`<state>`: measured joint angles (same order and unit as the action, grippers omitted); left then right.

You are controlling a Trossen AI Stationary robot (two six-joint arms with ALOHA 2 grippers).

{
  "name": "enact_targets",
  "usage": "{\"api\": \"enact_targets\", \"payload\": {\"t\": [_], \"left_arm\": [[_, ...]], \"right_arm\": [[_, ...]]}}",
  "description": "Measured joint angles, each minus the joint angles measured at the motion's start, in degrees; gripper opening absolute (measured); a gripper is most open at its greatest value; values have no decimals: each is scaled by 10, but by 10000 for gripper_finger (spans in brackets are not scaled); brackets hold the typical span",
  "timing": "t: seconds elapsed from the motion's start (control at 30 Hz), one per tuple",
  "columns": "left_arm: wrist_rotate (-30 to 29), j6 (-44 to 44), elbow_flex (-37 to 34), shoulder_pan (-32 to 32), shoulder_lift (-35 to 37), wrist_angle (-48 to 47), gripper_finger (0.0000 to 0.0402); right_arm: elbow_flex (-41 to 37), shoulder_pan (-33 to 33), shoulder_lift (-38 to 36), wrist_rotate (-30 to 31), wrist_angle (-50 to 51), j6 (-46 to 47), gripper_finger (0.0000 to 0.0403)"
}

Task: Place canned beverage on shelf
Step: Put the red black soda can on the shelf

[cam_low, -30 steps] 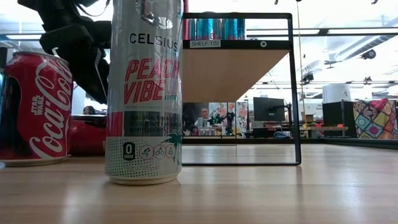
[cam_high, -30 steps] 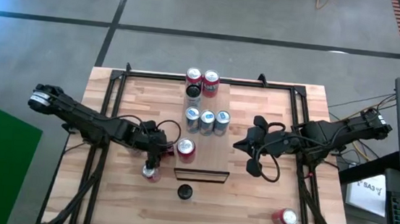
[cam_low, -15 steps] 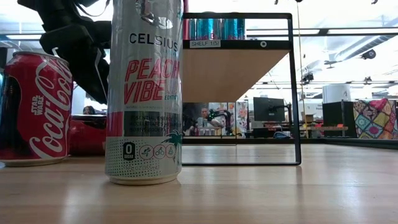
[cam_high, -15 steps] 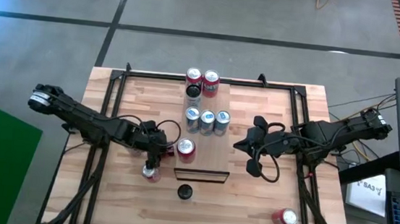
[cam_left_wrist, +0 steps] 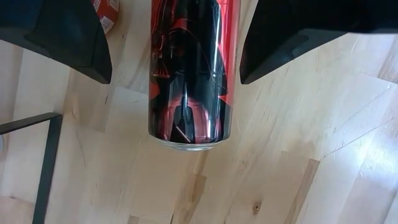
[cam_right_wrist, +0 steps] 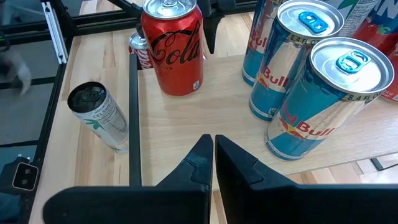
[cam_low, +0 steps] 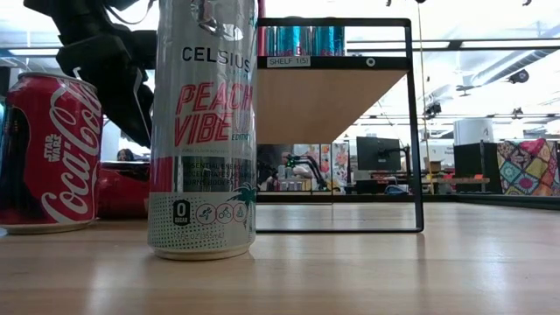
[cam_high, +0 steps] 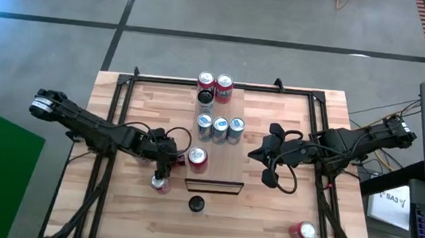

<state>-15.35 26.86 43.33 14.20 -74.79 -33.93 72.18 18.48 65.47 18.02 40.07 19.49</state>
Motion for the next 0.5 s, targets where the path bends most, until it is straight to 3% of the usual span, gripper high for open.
{"api": "enact_targets", "payload": {"t": [0.5], "left_arm": [[-13,-37,16,-16,23,-18,320]], "right_arm": [[0,0,0,0,0,0,9]]}}
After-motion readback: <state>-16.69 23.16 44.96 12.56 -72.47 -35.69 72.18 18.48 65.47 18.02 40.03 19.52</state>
